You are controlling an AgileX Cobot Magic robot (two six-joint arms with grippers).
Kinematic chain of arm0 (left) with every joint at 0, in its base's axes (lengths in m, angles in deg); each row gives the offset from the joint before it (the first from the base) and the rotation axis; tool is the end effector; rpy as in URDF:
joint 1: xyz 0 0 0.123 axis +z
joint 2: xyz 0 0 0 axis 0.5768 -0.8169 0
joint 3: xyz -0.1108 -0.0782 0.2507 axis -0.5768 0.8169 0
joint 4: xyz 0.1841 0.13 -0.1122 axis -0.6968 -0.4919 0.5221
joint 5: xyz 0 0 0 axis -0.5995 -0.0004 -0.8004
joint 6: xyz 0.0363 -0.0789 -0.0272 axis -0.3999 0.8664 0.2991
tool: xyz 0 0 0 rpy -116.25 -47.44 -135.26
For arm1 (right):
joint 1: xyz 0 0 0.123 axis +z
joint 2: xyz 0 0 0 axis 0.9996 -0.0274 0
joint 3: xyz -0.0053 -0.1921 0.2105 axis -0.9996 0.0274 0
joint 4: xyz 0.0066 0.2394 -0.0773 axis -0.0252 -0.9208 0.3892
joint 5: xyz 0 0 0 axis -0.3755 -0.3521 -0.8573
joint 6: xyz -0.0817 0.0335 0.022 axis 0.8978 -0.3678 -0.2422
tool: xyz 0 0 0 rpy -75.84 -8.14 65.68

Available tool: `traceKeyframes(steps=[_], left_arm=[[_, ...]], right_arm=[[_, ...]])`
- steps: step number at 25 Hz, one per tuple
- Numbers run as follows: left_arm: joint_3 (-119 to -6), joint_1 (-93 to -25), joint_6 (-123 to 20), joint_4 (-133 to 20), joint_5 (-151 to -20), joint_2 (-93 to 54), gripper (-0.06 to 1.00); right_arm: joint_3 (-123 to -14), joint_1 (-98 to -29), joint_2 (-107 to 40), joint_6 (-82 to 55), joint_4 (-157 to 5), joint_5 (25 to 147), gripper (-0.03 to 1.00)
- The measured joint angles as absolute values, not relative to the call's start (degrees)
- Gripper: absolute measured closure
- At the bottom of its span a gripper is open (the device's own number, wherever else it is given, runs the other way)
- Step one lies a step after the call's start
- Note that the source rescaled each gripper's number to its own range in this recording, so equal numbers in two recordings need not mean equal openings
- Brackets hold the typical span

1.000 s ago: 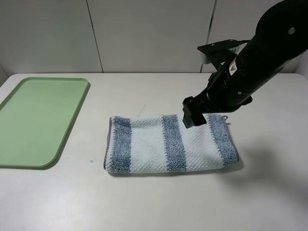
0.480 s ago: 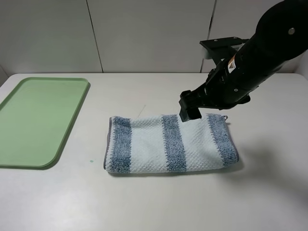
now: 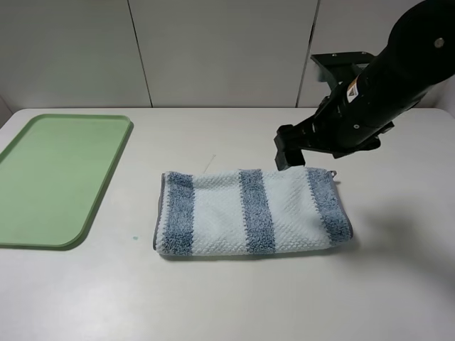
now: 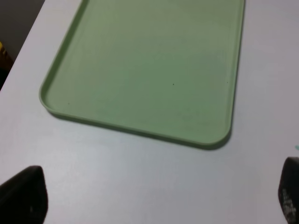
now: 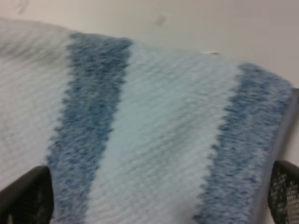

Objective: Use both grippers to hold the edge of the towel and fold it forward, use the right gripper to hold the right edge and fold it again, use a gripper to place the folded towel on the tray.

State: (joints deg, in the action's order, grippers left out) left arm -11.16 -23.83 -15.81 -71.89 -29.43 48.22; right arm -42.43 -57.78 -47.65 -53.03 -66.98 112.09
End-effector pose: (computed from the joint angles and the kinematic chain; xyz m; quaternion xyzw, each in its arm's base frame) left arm 0.0102 0.0051 0.2772 -0.0997 0.8695 0.0590 0.4802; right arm 0.2578 0.1511 0.2270 -0.1269 0.9641 0.0843 0.2177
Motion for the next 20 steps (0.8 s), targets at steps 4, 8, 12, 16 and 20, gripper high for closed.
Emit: traceKeyframes(steps=[4,8,12,16,20], left_arm=[[-11.16,-23.83,-15.81,-71.89,-29.43,48.22,-0.05],[-11.16,-23.83,-15.81,-71.89,-29.43,48.22,-0.05],[-11.16,-23.83,-15.81,-71.89,-29.43,48.22,-0.05],[-11.16,-23.83,-15.81,-71.89,-29.43,48.22,-0.05],[-11.16,-23.83,-15.81,-71.89,-29.43,48.22,-0.05]], right_arm=[[-42.43,-61.26,-47.65,-53.02,-66.98,113.96,-0.03],[-42.43,-64.53,-47.65,-51.90,-67.38,115.28,-0.03],[-42.43,-66.99,-48.18,-49.05,-68.55,115.34,-0.03],[-42.47,-69.85,-52.08,-47.00,-70.49,116.07,-0.03],[-42.47,-72.31,-56.17,-45.13,-72.76,114.95,-0.03]])
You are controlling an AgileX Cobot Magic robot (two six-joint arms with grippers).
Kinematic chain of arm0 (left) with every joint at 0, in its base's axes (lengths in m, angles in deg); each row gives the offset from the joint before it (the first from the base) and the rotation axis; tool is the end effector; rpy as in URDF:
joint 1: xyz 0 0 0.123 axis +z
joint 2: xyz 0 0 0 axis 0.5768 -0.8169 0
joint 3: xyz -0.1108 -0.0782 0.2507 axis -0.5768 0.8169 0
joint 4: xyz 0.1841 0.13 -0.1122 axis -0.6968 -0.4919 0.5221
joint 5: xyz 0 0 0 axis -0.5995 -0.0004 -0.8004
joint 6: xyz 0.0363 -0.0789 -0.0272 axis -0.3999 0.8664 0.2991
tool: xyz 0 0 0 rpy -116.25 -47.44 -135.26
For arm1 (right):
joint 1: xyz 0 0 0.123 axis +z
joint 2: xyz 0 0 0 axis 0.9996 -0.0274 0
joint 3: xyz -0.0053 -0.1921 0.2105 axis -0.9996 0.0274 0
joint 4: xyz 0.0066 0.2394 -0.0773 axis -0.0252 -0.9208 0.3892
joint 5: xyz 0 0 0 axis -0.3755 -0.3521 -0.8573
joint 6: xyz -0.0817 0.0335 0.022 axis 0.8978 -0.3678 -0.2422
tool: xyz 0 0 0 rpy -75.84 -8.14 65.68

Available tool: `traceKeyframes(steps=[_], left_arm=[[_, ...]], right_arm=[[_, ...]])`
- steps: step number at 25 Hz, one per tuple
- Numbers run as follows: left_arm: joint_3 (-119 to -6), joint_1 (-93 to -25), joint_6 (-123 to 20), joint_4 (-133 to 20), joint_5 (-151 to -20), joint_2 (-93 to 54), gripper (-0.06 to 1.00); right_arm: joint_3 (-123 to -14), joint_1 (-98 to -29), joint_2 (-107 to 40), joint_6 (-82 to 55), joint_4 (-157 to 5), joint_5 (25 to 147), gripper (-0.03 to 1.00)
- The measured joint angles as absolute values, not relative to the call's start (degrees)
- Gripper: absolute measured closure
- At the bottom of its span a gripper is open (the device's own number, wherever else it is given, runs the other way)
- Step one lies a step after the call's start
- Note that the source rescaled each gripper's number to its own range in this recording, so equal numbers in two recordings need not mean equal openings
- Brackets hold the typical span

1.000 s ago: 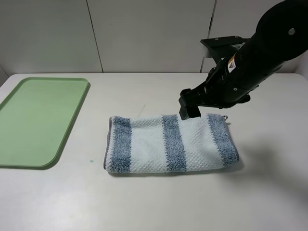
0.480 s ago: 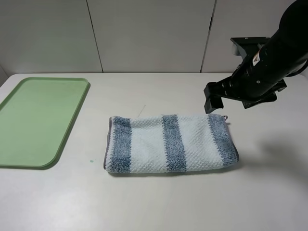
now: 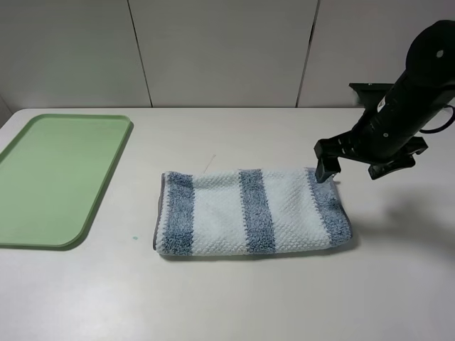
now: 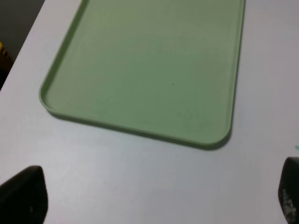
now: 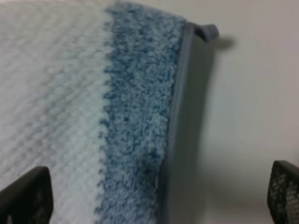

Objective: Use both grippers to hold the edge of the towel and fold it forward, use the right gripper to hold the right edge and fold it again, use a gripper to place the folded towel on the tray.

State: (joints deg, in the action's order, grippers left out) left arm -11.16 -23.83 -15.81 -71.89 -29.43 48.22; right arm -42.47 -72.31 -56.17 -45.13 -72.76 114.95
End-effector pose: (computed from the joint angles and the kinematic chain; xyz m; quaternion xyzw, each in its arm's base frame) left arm 0.0102 0.0051 0.2772 -0.0997 0.8695 0.0590 0.4802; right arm 0.2936 0.0891 0.1805 -0.0374 0.9897 0.0550 0.1270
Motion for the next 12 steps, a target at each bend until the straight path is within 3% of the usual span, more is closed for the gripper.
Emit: traceKeyframes(steps=[12], left_arm=[[-11.16,-23.83,-15.81,-71.89,-29.43,48.22,-0.05]], right_arm=[[-42.47,-73.62,-66.19,-40.33,-75.98,110.97,-0.03]])
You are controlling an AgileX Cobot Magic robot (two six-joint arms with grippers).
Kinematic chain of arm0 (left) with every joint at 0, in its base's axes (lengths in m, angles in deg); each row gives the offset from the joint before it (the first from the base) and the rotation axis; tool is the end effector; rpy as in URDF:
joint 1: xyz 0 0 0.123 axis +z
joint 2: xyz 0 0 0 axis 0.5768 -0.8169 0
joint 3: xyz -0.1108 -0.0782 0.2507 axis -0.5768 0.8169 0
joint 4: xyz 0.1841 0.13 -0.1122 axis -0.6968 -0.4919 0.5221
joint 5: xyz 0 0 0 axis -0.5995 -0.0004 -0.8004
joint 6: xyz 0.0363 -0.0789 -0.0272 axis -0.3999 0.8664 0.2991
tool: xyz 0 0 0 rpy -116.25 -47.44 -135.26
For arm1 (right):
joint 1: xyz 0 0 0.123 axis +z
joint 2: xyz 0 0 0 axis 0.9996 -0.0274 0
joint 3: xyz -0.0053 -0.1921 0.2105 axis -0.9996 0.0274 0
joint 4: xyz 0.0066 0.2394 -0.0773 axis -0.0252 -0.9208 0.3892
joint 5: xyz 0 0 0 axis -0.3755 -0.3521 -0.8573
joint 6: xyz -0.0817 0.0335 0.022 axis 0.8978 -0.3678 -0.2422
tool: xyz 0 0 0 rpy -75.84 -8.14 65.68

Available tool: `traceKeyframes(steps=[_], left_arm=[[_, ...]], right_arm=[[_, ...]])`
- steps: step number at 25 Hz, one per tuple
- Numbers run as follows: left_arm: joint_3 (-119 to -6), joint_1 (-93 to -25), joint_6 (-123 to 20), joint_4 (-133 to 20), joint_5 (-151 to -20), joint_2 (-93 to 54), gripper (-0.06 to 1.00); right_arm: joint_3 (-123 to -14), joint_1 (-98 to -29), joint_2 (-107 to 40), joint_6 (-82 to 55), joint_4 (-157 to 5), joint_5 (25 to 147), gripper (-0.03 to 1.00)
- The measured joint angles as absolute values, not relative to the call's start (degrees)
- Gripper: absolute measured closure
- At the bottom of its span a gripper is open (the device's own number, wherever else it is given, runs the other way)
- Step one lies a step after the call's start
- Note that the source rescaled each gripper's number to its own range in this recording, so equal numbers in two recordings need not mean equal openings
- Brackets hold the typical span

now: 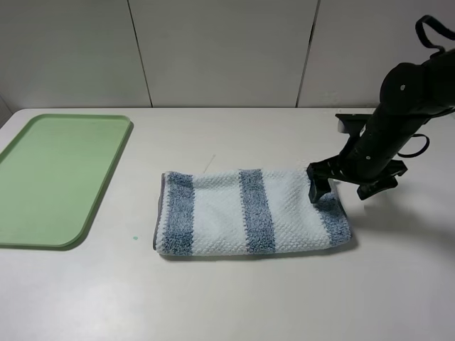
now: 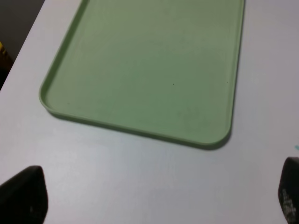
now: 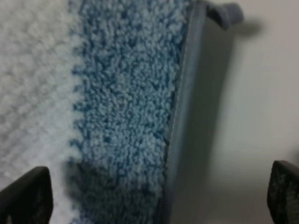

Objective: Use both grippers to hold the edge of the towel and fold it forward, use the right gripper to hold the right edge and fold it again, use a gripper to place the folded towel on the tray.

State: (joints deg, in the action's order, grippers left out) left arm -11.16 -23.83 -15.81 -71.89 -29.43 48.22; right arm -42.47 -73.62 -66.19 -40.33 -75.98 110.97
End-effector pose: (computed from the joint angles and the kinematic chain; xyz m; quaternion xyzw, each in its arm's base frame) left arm 0.0102 0.0051 0.2772 -0.0997 0.8695 0.0590 0.4802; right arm 0.3063 0.0878 0.1272 -0.0430 0.9948 0.0535 0.0757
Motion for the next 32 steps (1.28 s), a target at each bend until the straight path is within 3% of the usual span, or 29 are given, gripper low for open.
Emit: traceKeyframes(steps=[21,23,26,27,28,32], left_arm=[[-11.16,-23.83,-15.81,-71.89,-29.43,48.22,-0.05],[-11.16,-23.83,-15.81,-71.89,-29.43,48.22,-0.05],[-11.16,-23.83,-15.81,-71.89,-29.43,48.22,-0.05],[-11.16,-23.83,-15.81,-71.89,-29.43,48.22,-0.05],[-11.16,-23.83,-15.81,-71.89,-29.43,48.22,-0.05],[-11.16,-23.83,-15.81,-71.89,-29.43,48.22,-0.05]], right_arm=[[-43.02,-73.62,-72.43,-39.46,-75.92,107.02,-0.03],[-43.02,-73.62,-72.47,-39.43,-75.79,106.93,0.15],[-43.02,-73.48,-72.73,-39.43,-78.02,106.89,0.73],[-43.02,-73.43,-72.73,-39.43,-78.35,106.94,0.84],[-43.02,-73.43,-72.73,-39.43,-78.35,106.99,0.90],[-43.20,-73.43,-72.73,-39.43,-78.30,107.49,0.91]])
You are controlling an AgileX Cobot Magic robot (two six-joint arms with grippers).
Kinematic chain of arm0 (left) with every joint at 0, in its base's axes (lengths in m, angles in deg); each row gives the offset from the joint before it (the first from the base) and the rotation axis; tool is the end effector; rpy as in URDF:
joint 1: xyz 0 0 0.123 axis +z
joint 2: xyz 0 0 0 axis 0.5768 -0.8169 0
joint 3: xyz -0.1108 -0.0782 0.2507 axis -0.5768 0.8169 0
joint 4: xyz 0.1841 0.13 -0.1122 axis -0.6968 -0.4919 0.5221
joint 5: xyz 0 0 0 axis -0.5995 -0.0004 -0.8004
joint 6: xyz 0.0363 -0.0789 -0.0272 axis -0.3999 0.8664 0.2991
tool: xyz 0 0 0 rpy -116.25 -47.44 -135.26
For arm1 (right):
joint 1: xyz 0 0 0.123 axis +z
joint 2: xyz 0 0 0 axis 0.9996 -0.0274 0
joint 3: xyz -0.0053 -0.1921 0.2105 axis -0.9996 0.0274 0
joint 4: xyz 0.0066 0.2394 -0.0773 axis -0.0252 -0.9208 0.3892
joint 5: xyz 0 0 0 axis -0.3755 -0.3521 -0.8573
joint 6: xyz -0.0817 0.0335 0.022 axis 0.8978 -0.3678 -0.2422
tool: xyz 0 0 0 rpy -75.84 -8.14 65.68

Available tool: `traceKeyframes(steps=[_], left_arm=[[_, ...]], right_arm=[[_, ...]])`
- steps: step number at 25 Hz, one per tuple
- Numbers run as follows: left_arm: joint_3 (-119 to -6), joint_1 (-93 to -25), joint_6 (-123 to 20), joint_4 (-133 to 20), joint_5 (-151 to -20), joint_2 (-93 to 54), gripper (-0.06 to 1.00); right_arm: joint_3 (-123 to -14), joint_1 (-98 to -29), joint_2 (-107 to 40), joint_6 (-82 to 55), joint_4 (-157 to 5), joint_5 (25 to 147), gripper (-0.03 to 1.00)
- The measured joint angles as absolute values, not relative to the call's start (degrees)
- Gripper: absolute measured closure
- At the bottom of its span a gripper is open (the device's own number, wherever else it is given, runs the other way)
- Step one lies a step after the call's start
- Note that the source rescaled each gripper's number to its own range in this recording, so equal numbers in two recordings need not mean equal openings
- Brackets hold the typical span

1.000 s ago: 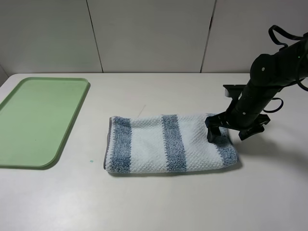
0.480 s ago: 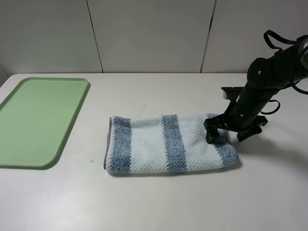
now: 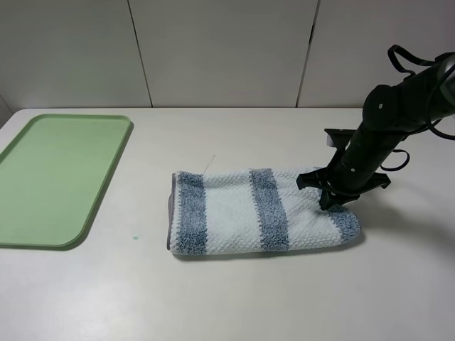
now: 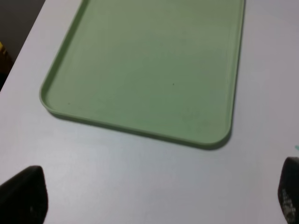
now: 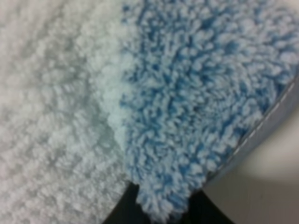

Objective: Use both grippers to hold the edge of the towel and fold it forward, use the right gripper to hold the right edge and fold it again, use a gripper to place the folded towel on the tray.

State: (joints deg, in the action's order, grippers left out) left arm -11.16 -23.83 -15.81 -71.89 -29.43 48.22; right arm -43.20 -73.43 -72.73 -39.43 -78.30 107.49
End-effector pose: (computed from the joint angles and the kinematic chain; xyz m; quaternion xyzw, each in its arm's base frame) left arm 0.0102 0.0051 0.2772 -0.0997 0.8695 0.0590 0.4802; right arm 0.3131 0.0920 0.0938 -0.0327 0.9963 0.0568 0.0549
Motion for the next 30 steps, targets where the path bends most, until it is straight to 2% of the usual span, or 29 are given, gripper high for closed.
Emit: traceKeyframes(steps=[30], left_arm=[[-11.16,-23.83,-15.81,-71.89,-29.43,48.22,-0.05]], right_arm=[[-43.81,-73.59,-48.09,-54.05,-56.19,129.22,0.91]])
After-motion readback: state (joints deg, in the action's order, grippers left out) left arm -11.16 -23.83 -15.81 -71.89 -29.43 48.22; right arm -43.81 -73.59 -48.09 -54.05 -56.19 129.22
